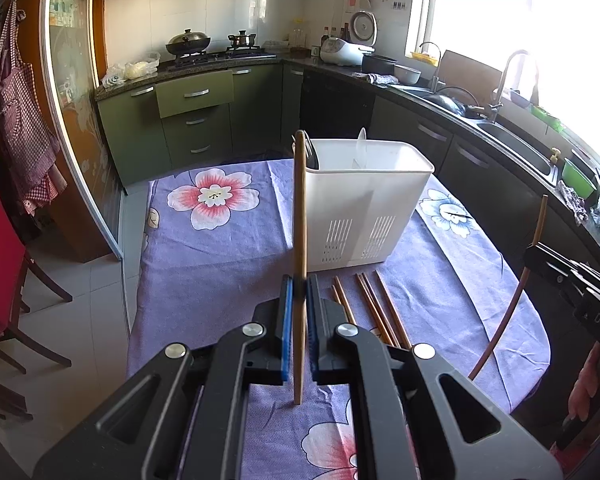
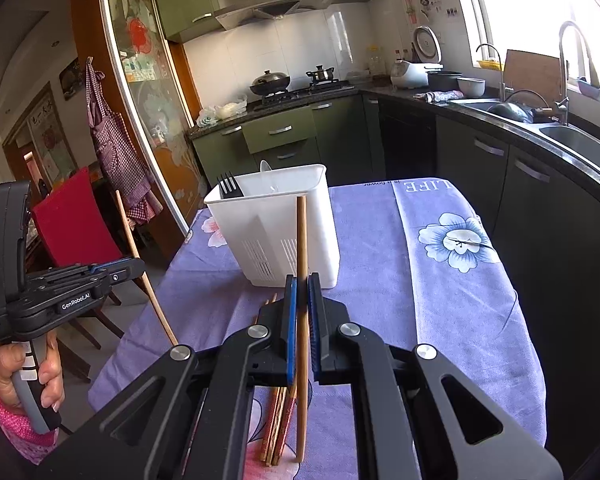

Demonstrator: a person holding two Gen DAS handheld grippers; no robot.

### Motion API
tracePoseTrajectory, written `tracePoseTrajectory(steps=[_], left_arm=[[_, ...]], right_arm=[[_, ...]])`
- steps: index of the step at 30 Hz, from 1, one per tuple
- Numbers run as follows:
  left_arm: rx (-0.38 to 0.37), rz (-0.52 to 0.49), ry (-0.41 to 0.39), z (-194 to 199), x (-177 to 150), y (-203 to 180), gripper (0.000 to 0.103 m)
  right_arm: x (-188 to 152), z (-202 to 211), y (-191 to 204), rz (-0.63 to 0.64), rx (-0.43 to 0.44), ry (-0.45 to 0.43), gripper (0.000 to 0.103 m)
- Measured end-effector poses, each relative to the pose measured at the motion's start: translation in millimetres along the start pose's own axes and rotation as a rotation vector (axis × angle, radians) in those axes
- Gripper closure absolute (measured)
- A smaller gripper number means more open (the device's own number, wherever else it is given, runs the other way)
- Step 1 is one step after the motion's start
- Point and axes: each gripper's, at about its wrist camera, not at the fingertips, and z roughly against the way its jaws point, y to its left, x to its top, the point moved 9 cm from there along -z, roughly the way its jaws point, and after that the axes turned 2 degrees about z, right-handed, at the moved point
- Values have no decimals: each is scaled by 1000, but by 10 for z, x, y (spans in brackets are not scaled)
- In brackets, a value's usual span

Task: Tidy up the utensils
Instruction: 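Lift both chopsticks and drop them into the white holder, opening both grippers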

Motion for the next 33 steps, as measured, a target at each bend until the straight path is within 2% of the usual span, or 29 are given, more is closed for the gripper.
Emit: tracePoseTrajectory(steps=[13,21,28,33], left_arm=[[-6,-11,-12,52,61,-22,96],[-27,-26,-24,121,205,-89,96],[-77,-55,-74,342,655,-282,96],[-101,-58,-146,515,1151,-426,96]], right_arm=[[175,114,196,49,1,-49,97],[308,143,258,80,14,-64,97],[631,249,397,118,20,-110,97],[989,359,483,151,19,-159,97]])
